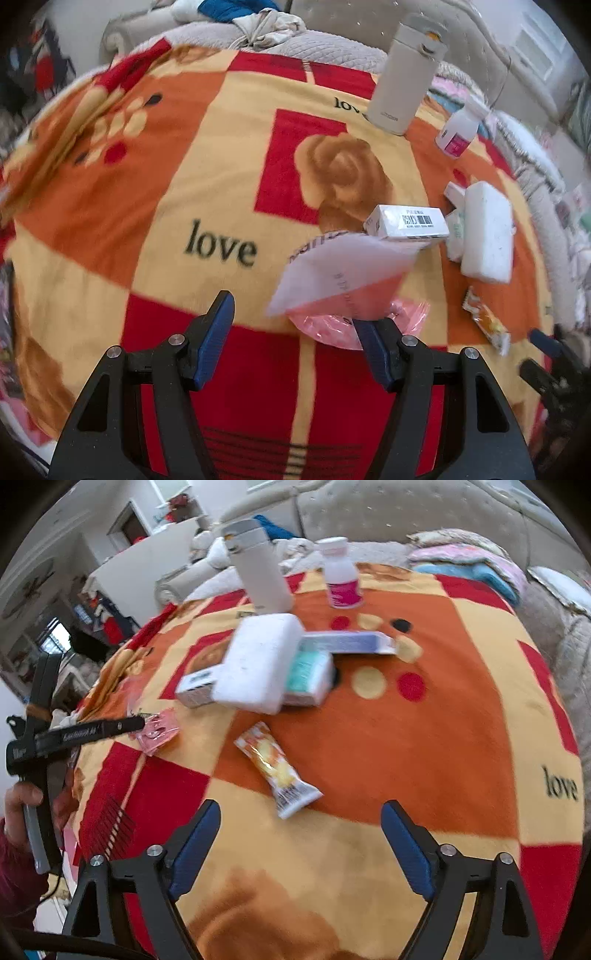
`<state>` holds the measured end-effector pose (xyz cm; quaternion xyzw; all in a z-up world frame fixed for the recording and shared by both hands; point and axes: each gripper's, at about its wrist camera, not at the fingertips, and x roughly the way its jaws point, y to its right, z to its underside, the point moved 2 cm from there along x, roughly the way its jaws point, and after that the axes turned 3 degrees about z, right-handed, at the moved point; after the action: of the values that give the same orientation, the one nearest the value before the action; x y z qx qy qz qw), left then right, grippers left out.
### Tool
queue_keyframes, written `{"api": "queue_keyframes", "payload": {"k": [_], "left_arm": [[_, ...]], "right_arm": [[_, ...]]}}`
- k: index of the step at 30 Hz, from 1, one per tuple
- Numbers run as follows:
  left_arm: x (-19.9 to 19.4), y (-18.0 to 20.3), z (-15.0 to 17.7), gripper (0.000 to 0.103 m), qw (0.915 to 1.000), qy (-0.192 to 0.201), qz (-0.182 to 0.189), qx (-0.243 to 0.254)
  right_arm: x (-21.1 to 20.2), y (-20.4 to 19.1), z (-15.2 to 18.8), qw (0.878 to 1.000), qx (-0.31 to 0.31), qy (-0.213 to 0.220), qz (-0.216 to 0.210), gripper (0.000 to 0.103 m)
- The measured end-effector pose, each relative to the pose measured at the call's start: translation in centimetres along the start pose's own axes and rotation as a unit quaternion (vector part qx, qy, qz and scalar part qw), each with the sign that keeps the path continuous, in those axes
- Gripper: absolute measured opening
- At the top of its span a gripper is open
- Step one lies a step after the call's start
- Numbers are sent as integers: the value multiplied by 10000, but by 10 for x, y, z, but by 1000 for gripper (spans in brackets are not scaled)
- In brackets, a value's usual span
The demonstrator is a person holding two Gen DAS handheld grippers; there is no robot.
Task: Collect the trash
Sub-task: 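Move both open grippers back over the remaining trash on the blanket, then grasp the pink-white wrapper with the left gripper while the right grasps the snack wrapper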
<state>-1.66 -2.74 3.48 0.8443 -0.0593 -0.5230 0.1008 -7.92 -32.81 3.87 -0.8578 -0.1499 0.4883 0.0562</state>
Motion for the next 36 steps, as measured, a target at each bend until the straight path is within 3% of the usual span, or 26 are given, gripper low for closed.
{"api": "queue_keyframes", "payload": {"k": [3,7,13,16,17,18,19,20,22,24,29,36], "left_arm": [[-6,-9,3,65,9987,118,343,-348],[-5,-12,-3,68,9965,315,517,-584],[20,-8,-1,71,9969,87,472,-618],[22,-4,3,70,9978,217,399,-477],[24,-2,4,64,9984,196,368,-380],[24,1,5,41,9990,228,290,-242],[25,3,7,29,9994,220,230,-160],[25,5,8,17,9997,178,159,-70],[25,6,10,9,9994,151,301,-49],[20,9,13,7,9991,145,404,-28],[0,32,19,6,9968,246,725,235],[-11,65,29,5,9943,198,895,553]], "right_arm": [[10,-8,-8,9998,-212,9,-2,88],[23,-12,-15,9991,-412,-61,93,88],[47,-15,-15,9979,-583,-202,202,89],[49,-21,-13,9968,-737,33,315,88],[50,-22,-12,9963,-775,63,358,85],[50,-24,-11,9953,-841,110,470,73],[50,-26,-11,9938,-932,162,584,59],[49,-26,-10,9932,-983,173,599,53],[47,-26,-10,9935,-977,181,548,36],[41,-25,-9,9940,-928,226,530,26],[15,-22,-2,9940,-889,395,508,24],[-3,-16,6,9961,-690,394,393,24]]}}
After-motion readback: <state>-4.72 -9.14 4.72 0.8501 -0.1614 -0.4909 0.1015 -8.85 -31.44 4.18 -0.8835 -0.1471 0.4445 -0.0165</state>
